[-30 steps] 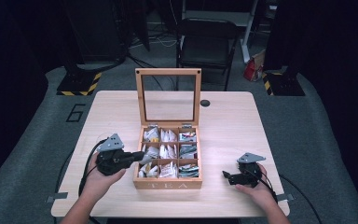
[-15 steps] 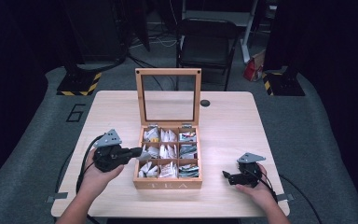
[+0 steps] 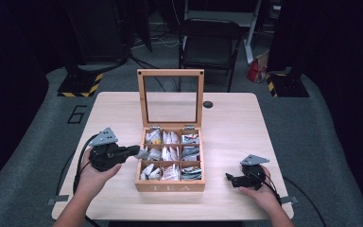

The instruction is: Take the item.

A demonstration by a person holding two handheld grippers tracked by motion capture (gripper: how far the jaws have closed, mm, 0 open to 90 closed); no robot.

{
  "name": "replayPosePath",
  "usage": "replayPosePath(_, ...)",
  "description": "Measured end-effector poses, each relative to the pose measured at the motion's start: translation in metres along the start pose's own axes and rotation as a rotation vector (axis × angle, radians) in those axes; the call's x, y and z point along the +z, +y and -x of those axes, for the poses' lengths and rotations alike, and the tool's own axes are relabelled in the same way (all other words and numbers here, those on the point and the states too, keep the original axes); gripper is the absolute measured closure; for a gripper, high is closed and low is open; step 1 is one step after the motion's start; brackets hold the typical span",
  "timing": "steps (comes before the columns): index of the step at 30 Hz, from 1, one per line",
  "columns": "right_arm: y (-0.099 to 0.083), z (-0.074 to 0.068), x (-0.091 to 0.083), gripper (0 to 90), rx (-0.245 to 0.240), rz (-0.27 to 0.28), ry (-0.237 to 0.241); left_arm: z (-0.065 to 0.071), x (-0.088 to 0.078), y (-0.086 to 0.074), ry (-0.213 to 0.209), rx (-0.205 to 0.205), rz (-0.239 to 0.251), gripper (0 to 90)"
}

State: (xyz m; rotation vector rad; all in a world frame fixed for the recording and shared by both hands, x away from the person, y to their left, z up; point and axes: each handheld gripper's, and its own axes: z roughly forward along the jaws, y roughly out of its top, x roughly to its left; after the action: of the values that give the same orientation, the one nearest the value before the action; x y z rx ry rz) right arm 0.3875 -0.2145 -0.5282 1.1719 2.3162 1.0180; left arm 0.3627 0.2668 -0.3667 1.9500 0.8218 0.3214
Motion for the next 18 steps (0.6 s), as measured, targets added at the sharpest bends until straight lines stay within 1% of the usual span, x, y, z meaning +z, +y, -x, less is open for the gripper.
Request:
replayPosePath(4,0.000,0.000,0.000,12.8,0.000,0.000,0.000,-0.005,-0.005,0.001,0.022,-0.014,0.015,89.5)
replayPosePath(6,0.000,0.000,0.000,12.8,0.000,0.000,0.000,-0.008,-0.008,0.002,0.027,-0.015,0.012,89.4)
replayPosePath(12,0.000,0.000,0.000,12.8,0.000,0.000,0.000,-0.019,-0.015,0.002,0.062,-0.047,0.031,89.5)
replayPosePath(18,0.000,0.000,0.000,12.8,0.000,0.000,0.000,-0.026,-0.024,0.004,0.093,-0.052,0.037,89.5)
